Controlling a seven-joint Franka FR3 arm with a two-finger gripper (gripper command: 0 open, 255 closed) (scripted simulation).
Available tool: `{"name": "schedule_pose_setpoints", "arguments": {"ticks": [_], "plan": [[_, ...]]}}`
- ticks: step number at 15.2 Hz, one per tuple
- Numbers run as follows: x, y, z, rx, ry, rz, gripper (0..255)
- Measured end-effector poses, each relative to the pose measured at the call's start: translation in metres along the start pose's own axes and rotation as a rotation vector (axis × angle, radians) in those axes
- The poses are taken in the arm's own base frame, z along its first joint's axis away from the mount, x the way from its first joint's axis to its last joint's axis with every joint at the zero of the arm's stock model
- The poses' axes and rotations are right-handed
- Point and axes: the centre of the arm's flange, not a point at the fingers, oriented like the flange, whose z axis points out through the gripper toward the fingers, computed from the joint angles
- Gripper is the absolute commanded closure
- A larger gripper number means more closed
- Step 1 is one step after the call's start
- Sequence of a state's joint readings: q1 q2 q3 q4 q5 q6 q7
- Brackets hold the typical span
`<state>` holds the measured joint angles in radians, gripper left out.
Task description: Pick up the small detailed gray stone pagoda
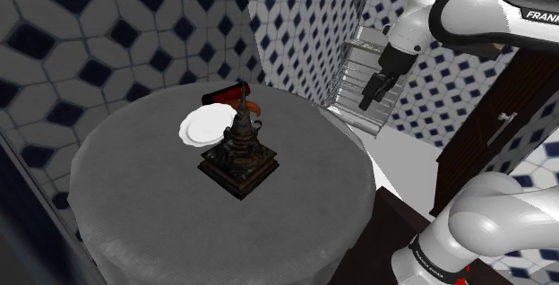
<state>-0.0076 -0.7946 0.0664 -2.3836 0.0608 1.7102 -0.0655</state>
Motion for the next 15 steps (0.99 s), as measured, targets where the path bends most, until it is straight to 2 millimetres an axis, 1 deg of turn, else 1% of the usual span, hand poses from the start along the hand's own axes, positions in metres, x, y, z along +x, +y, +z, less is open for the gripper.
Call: {"name": "schedule_pose_setpoints", "arguments": {"ticks": [2, 3, 5, 8, 10, 11, 12, 14, 15], "plan": [[0.003, -0.004, 0.002, 0.002, 0.01, -0.002, 0], [0.007, -0.012, 0.005, 0.004, 0.026, -0.006, 0], [0.013, -0.028, 0.013, 0.01, 0.067, -0.014, 0], [0.028, -0.051, 0.021, 0.02, 0.135, -0.028, 0], [0.039, -0.072, 0.03, 0.027, 0.181, -0.037, 0], [0.042, -0.084, 0.03, 0.031, 0.205, -0.042, 0], [0.045, -0.091, 0.035, 0.034, 0.228, -0.046, 0], [0.059, -0.109, 0.04, 0.041, 0.274, -0.055, 0], [0.062, -0.116, 0.042, 0.044, 0.298, -0.06, 0]]}}
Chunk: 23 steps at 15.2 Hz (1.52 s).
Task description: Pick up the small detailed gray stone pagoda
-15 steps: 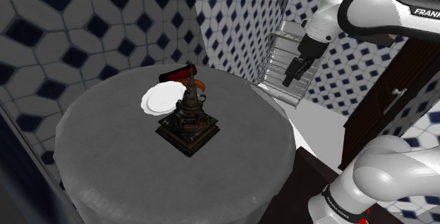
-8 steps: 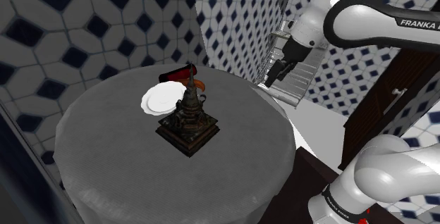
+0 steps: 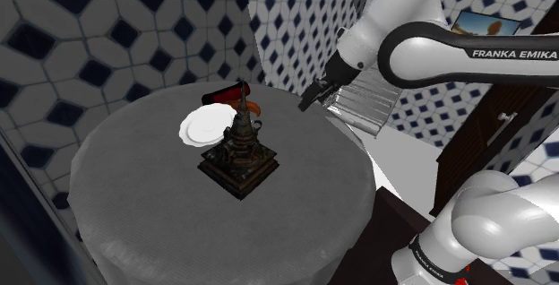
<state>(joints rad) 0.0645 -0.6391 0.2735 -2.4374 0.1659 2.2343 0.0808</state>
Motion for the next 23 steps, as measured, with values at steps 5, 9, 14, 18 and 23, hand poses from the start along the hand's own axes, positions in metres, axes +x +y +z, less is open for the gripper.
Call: {"name": "schedule_pose_setpoints", "arguments": {"ticks": [5, 9, 14, 18, 23], "plan": [[0.018, -0.051, 0.019, 0.017, 0.115, -0.024, 0], [0.042, -0.088, 0.03, 0.031, 0.21, -0.041, 0], [0.064, -0.131, 0.042, 0.049, 0.316, -0.062, 0], [0.06, -0.134, 0.057, 0.052, 0.329, -0.064, 0], [0.05, -0.134, 0.078, 0.052, 0.329, -0.064, 255]]}}
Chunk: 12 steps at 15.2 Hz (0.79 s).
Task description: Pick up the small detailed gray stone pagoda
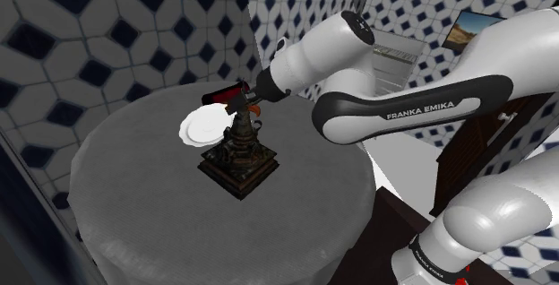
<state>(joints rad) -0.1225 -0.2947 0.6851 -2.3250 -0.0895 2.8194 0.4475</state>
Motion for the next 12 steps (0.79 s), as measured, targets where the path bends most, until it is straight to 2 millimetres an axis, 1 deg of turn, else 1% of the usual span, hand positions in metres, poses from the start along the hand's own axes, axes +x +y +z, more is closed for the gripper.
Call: {"name": "schedule_pose_setpoints", "arguments": {"ticks": [10, 12], "plan": [[-0.0008, -0.0001, 0.0006, 0.001, 0.002, -0.001, 255], [0.0027, -0.0003, -0.0028, 0.0, -0.001, 0.0, 255]]}}
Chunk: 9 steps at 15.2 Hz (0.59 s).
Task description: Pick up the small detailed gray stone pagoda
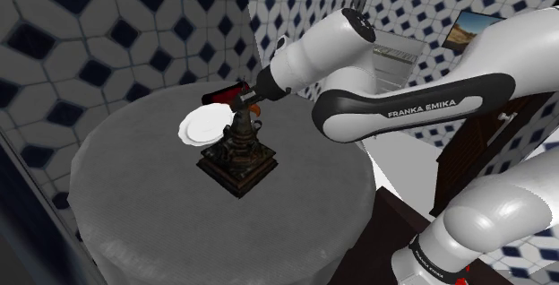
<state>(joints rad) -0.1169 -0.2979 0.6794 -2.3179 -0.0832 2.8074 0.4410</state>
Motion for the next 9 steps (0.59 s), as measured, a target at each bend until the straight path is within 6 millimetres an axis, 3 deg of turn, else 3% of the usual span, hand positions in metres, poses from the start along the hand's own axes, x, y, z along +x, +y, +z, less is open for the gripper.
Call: {"name": "schedule_pose_setpoints", "arguments": {"ticks": [9], "plan": [[0.033, -0.002, -0.033, 0.0, -0.001, 0.0, 255]]}}
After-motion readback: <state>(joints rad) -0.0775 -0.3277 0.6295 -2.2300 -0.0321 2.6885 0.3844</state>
